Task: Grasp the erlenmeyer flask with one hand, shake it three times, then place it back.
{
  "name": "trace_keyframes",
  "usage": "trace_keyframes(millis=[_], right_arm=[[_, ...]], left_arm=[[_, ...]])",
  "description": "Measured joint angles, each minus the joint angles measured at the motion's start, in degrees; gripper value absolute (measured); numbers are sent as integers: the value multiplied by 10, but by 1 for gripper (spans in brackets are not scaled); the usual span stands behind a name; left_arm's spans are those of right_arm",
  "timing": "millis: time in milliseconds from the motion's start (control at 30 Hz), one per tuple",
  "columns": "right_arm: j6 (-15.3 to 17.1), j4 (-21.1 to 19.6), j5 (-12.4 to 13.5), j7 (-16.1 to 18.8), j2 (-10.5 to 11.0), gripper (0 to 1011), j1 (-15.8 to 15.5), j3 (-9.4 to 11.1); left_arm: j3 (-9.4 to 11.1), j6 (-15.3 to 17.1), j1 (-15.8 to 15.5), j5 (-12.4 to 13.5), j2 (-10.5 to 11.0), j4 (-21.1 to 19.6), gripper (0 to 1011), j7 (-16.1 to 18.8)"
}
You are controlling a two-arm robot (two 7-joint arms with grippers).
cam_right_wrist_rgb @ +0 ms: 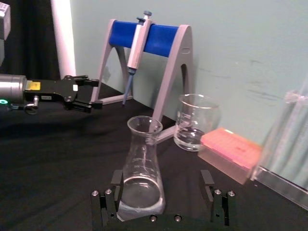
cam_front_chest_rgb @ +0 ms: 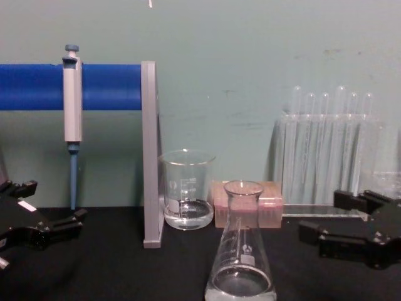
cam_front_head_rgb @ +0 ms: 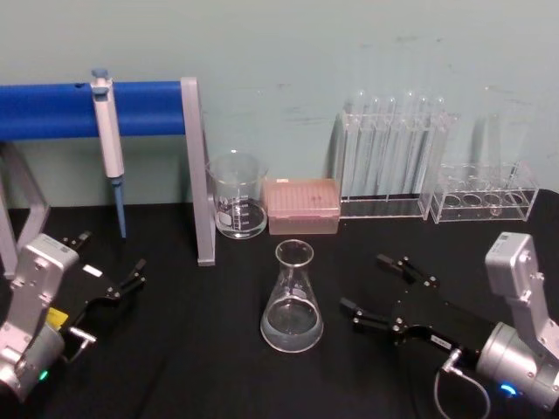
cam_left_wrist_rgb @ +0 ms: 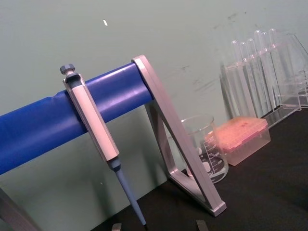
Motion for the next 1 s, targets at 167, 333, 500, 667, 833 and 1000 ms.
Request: trace_keyframes(millis=[167, 333, 500, 667, 833, 1000], right_arm=[[1, 21, -4, 20, -18, 1002, 18, -6], [1, 43, -9, 34, -33, 1002, 35, -12], [0, 71, -11, 48, -51, 1003, 56, -20], [-1, 100, -14, 60, -67, 1003, 79, -29], [-3, 121, -16, 68, -78, 1003, 96, -36], [-7, 144, -18, 77, -90, 1003, 114, -44]], left_arm=[[0, 0, 0, 0, 0, 0, 1001, 0], [0, 0, 0, 0, 0, 0, 1001, 0], [0, 0, 0, 0, 0, 0, 1001, 0], [0, 0, 0, 0, 0, 0, 1001, 0], [0, 0, 0, 0, 0, 0, 1001, 0], [0, 0, 0, 0, 0, 0, 1001, 0]])
